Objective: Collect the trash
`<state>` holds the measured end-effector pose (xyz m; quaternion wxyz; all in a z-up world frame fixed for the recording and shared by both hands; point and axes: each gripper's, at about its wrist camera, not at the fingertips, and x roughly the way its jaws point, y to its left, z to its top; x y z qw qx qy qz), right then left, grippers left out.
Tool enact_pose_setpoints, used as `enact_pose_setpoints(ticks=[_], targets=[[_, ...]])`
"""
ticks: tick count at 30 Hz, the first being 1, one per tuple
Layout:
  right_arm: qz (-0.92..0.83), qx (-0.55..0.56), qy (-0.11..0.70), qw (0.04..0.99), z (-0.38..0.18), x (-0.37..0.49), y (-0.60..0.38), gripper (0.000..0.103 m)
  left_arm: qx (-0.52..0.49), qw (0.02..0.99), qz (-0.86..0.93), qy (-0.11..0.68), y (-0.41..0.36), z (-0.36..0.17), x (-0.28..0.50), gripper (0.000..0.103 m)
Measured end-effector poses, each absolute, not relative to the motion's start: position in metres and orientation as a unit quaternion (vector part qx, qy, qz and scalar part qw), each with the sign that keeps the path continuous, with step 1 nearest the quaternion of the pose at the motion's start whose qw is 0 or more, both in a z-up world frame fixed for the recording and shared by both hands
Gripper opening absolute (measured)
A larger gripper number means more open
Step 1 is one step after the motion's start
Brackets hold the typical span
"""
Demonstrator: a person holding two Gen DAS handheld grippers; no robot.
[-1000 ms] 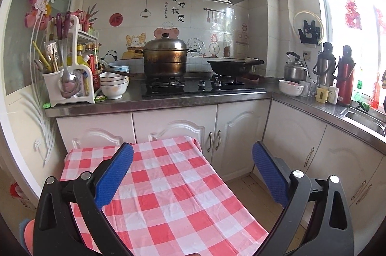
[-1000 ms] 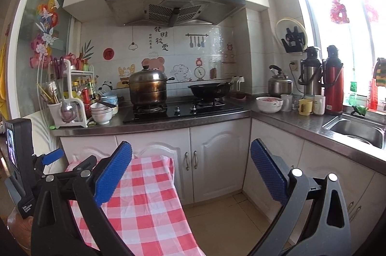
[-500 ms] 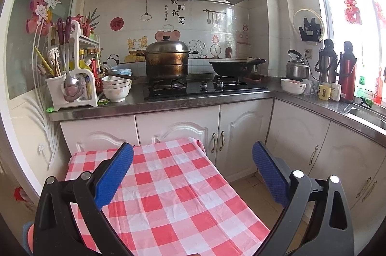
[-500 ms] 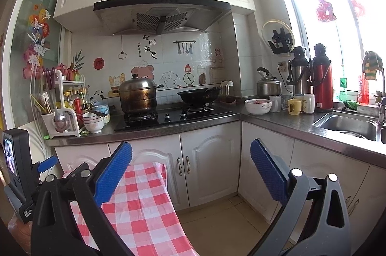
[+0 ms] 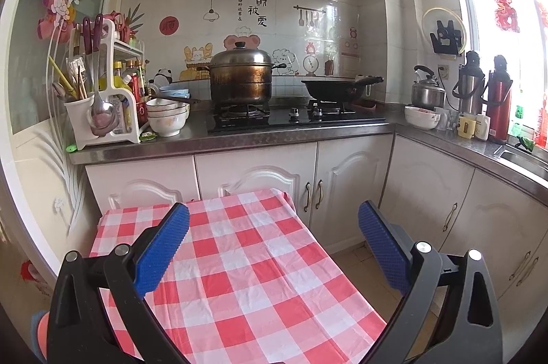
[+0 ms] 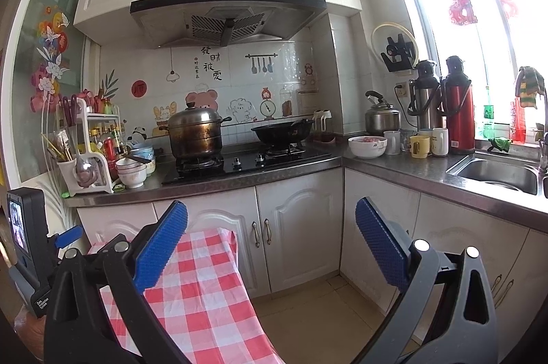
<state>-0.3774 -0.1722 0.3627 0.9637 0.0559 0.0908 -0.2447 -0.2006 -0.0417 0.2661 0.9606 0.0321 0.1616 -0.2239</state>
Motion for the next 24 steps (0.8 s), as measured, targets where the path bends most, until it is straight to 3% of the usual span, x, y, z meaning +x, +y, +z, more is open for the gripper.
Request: enact_pose_setpoints(ticks=[24], targets=[[-0.24, 0.062, 0.097, 0.964, 0.352, -0.364, -0.182, 0.099, 0.033, 0.962, -0.204, 0.18, -0.047, 0.246, -0.182, 0.098]])
